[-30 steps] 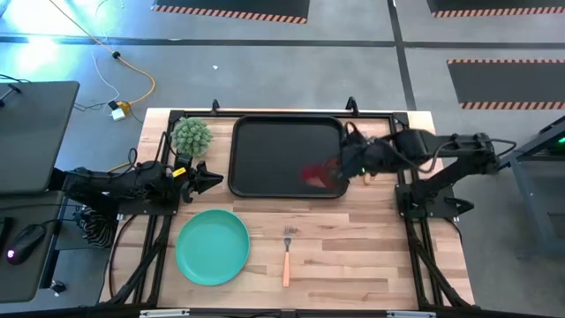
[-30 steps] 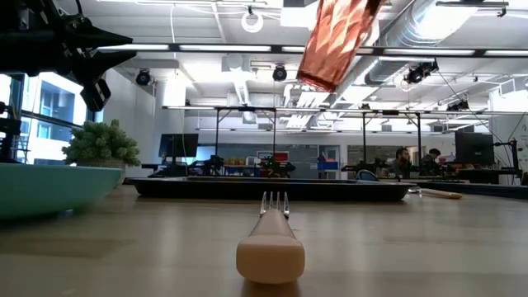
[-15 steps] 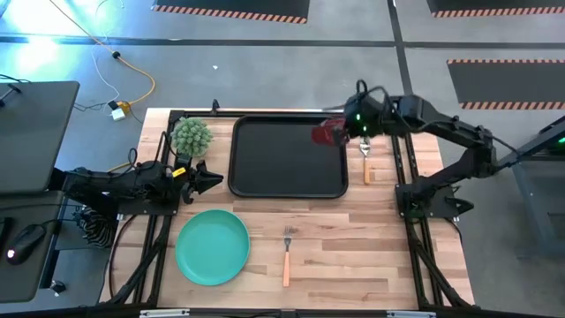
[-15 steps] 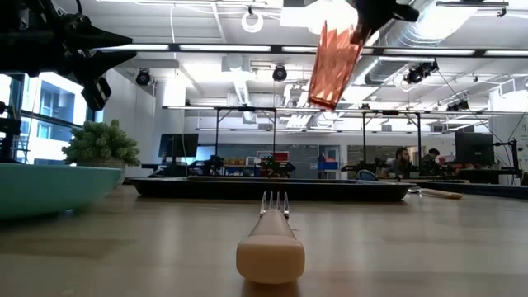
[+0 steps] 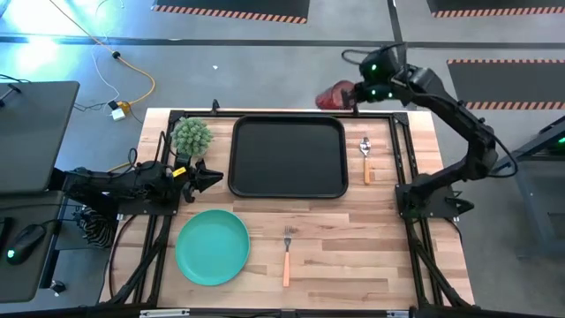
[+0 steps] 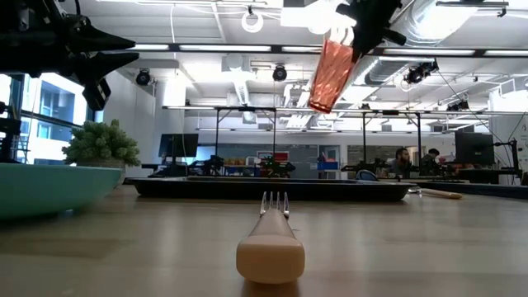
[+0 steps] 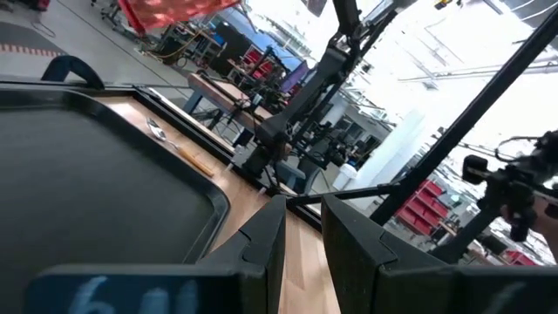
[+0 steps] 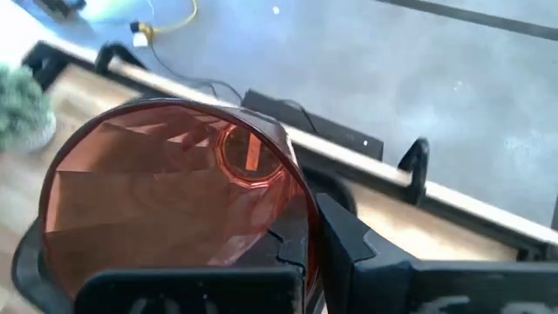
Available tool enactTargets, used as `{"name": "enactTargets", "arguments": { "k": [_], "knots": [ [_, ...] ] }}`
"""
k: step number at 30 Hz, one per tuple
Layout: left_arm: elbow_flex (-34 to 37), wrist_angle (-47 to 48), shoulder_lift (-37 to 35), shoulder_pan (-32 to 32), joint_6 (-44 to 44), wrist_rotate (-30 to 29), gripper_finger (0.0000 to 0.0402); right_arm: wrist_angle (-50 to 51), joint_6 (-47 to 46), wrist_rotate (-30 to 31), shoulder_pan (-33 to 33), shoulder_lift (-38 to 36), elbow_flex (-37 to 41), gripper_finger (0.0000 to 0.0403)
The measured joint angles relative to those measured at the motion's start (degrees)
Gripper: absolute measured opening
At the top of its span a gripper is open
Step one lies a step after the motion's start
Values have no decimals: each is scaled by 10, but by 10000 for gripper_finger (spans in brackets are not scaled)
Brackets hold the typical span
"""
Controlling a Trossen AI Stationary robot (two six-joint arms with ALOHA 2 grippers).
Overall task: Pick and place plate/cup/fork/spoon on tray
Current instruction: Put the red cup on the black tray
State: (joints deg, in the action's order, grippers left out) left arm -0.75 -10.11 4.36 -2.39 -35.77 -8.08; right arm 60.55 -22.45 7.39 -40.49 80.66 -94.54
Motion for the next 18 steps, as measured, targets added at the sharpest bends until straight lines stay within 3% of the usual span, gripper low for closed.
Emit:
{"name": "enactTargets", "arguments": {
  "k": [8,18],
  "knots": [
    [0,0,0,0,0,-10,67,-62,45,-83,-91,32,0,0],
    [0,0,0,0,0,-31,67,-51,60,-139,-101,79,0,0]
  ]
}}
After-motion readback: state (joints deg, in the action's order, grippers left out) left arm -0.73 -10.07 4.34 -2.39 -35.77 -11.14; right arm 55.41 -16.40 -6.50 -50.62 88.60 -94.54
